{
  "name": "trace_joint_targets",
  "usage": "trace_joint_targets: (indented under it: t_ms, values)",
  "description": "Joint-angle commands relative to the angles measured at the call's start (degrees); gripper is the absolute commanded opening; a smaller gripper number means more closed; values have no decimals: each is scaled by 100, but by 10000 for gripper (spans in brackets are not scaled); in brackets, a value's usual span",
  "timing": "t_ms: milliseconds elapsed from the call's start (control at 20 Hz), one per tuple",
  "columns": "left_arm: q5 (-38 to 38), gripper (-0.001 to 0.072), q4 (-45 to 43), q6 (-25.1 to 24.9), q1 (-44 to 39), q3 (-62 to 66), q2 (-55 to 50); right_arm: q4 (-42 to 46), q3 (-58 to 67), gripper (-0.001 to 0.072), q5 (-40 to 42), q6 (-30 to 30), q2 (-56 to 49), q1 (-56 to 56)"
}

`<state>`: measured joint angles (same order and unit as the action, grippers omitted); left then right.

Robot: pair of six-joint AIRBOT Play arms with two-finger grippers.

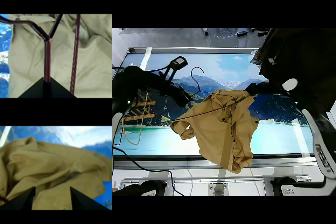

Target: Fold the clothes and pants, and hang the long-sleeved shirts on hangers.

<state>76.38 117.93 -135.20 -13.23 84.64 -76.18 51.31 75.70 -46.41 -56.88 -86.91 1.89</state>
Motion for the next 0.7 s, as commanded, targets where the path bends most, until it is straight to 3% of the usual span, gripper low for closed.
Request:
trace_joint_targets:
  t_ms: [0,300,650]
  values:
    - [-127,30,-289,20,-166,0,4,153,0,503,-7,-1344,-710,-166]
    - [-122,31,-286,42,-166,0,4,885,0,497,319,-2238,-857,-350]
    - [-120,31,-286,39,-166,0,4,671,0,467,345,-2151,-1263,-341]
